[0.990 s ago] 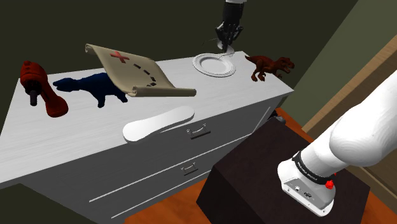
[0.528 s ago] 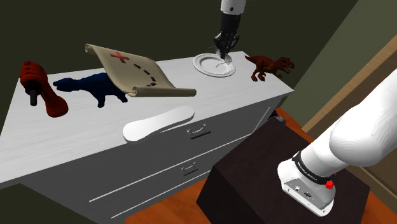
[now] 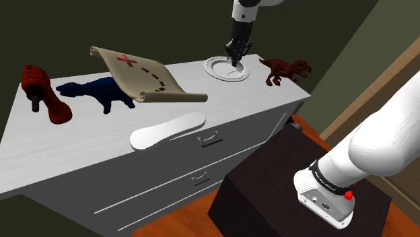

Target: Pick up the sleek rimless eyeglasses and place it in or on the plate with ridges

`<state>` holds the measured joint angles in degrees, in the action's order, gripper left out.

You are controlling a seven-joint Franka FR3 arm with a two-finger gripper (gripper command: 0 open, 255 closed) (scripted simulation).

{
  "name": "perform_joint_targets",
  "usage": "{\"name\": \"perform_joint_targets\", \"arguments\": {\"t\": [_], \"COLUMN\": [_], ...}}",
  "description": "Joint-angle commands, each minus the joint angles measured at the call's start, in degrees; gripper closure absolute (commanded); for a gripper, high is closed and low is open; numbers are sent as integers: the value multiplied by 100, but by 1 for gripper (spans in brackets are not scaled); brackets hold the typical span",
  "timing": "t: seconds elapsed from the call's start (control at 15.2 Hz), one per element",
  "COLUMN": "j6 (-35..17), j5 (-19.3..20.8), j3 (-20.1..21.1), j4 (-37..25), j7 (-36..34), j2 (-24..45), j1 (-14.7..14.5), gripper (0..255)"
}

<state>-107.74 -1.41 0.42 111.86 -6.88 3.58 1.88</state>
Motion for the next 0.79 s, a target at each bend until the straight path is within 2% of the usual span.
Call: {"name": "perform_joint_targets", "arguments": {"t": [0.0,0.07,0.13,0.46,0.73], "j6": [-3,-3,-3,-3,722], "j5": [0,0,0,0,6], "j3": [0,0,0,0,-7], "j4": [3,3,2,3,-691], "j7": [-1,-1,-1,-1,-4], "j2": [0,0,0,0,-32], "j1": [0,0,0,0,7], "gripper": [255,255,0,0,0]}}
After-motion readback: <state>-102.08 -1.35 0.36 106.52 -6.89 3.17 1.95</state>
